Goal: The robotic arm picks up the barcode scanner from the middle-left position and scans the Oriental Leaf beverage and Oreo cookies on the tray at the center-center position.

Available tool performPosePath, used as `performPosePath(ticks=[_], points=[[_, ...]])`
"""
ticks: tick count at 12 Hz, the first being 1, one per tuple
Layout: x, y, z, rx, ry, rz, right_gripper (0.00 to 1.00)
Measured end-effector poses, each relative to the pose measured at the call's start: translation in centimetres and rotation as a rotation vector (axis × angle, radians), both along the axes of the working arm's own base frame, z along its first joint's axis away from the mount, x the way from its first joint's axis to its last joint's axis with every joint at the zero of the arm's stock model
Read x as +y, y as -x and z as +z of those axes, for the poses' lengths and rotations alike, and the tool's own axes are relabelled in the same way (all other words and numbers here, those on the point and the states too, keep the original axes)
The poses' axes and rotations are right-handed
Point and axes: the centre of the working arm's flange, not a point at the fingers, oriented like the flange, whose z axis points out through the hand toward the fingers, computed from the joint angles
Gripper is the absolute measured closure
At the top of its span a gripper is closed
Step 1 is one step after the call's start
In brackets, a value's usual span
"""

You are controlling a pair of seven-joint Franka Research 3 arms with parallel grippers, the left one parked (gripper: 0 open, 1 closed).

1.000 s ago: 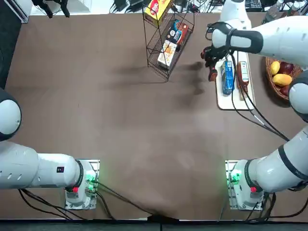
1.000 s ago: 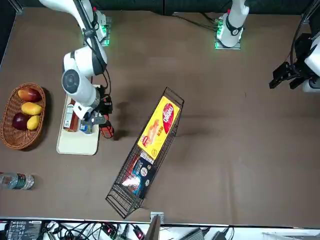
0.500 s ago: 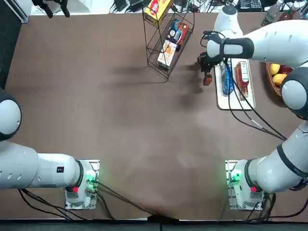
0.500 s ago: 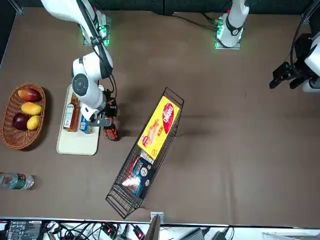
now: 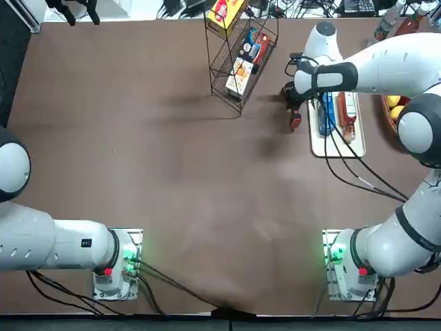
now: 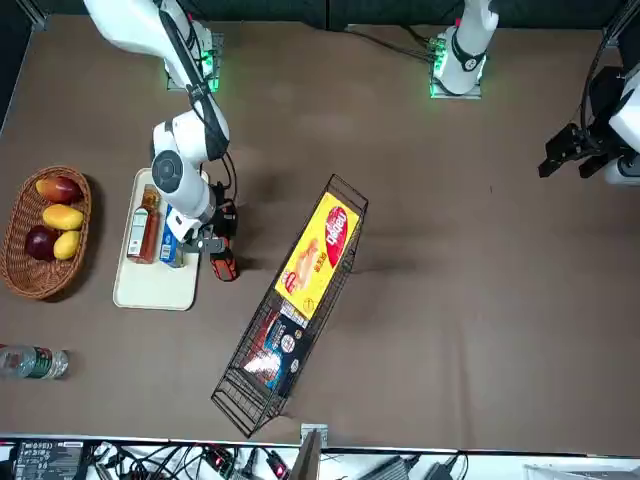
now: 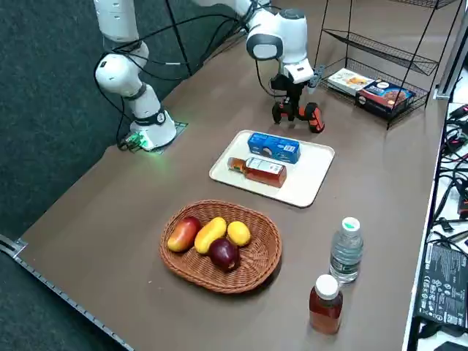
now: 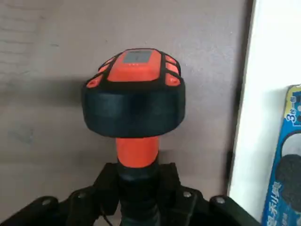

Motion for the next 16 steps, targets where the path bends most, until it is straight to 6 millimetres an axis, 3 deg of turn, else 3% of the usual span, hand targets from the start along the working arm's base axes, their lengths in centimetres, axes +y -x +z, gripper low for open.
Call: performPosePath(ticks=[4, 7, 9, 11, 12, 16], points=[[-0.1, 0.0, -0.4, 0.005, 0.002, -0.003, 0.56], [-0.2, 0.0, -0.5, 0.005, 0.003, -0.005, 0.26], [-0.3, -0.8, 0.8, -0.029, -0.006, -0.012, 0.03], [-0.9, -2.3, 4.8, -0.075, -0.018, -0.029, 0.00], [-2.8, -3.8, 11.1, -0.092, -0.020, -0.059, 0.00], [-8.2, -4.4, 24.7, -0.037, 0.000, -0.006, 0.00]])
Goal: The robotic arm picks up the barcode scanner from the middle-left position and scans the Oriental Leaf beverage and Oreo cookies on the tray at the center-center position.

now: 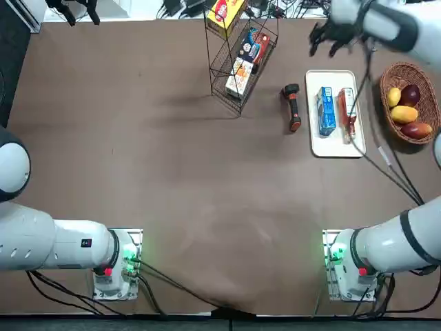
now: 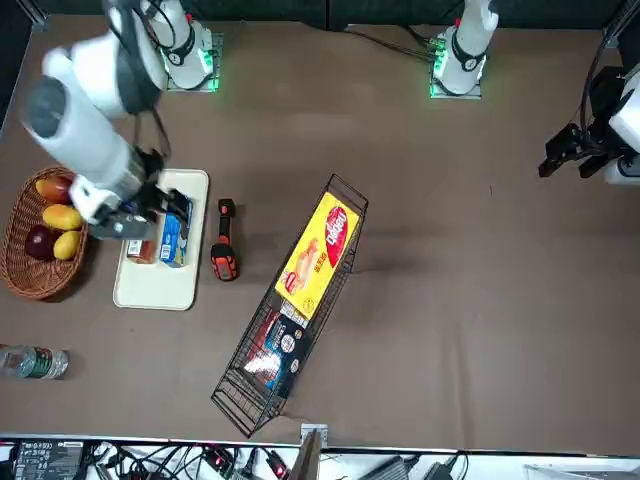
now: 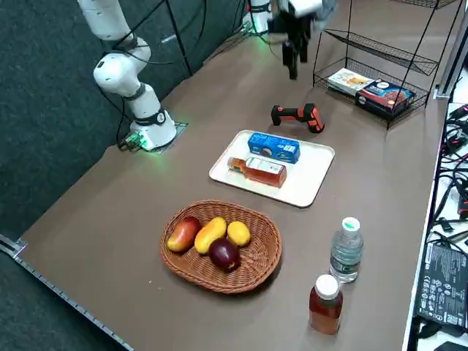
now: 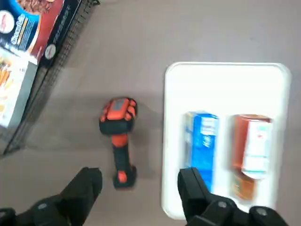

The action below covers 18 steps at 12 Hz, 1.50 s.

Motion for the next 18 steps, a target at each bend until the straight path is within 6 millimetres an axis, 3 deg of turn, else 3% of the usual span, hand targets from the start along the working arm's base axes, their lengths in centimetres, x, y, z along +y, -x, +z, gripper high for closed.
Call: performPosePath(ticks=[2, 4, 7, 12, 18], points=[[-3.2, 0.2, 4.9, 0.040, 0.002, 0.098, 0.00], [-5.8, 0.1, 8.3, 0.039, -0.003, 0.175, 0.00], [-7.0, 0.0, 11.9, -0.005, -0.004, 0.194, 0.00], [-9.3, 1.9, 14.8, 0.009, 0.051, 0.164, 0.00], [-11.3, 5.6, 15.2, 0.027, 0.087, 0.123, 0.00]])
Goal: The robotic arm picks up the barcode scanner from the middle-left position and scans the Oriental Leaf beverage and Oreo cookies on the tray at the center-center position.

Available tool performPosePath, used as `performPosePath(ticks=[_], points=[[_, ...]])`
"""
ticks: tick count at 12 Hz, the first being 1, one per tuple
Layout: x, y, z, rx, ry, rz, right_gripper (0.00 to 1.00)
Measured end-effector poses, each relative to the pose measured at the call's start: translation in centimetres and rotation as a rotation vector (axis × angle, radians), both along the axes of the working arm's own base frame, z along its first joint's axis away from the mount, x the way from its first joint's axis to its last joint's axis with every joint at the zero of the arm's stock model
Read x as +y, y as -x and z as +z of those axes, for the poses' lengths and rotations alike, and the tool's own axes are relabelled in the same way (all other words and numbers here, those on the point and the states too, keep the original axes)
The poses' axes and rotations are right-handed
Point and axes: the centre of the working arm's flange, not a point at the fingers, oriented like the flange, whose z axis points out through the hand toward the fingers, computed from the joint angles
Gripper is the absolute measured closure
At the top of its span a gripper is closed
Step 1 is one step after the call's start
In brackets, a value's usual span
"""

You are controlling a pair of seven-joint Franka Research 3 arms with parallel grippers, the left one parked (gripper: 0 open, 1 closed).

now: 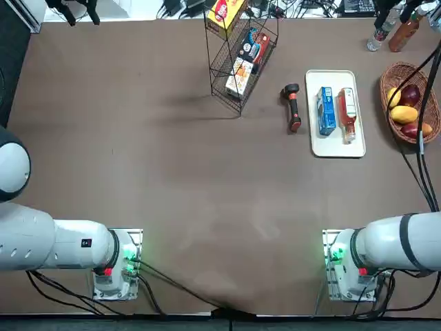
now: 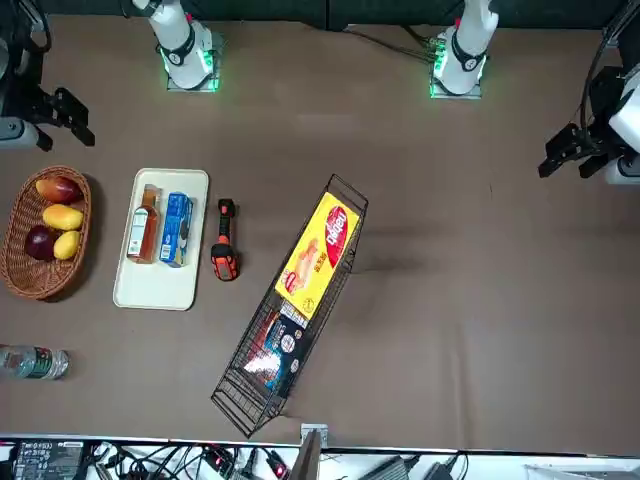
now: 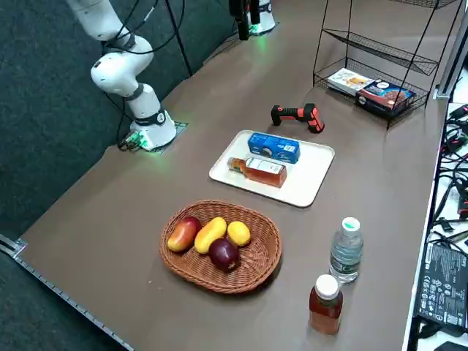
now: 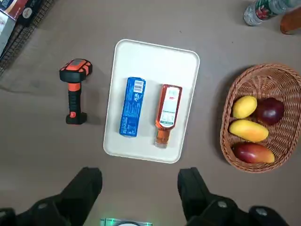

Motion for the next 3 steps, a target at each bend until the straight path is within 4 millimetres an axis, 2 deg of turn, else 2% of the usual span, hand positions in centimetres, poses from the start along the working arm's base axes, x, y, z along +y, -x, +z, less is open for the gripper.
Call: performPosePath(ticks=[3], points=[[-0.11, 1.09, 0.18, -0.011, -0.013, -0.018, 0.00]])
